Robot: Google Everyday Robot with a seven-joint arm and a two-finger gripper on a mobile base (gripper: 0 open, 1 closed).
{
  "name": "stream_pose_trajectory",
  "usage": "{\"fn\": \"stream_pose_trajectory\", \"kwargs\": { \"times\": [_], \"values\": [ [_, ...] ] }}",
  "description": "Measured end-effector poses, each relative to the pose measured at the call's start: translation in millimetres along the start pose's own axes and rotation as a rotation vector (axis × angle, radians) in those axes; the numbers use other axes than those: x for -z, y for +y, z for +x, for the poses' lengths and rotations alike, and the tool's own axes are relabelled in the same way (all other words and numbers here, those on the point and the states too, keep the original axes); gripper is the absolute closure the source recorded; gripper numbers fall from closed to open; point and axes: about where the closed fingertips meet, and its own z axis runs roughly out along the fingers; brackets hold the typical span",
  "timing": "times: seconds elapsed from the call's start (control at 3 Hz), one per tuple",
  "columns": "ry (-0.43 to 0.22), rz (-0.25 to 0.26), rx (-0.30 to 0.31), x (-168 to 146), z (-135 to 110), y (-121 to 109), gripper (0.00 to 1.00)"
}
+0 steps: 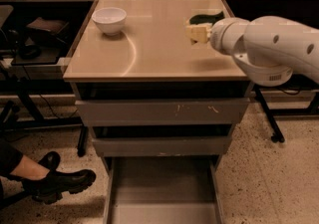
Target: Pick sponge from bottom drawer and place on counter
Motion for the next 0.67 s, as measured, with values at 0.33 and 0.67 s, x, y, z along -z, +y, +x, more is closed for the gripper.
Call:
{"fn": "stream_pose_trajectory", "kwargs": {
  "times": [0.33, 0.67],
  "values": [
    [0.038, -0.011, -0.038, -29, 7, -15, 1.00],
    [0.123, -0.073, 0.005, -67, 35, 17, 1.00]
  ]
}}
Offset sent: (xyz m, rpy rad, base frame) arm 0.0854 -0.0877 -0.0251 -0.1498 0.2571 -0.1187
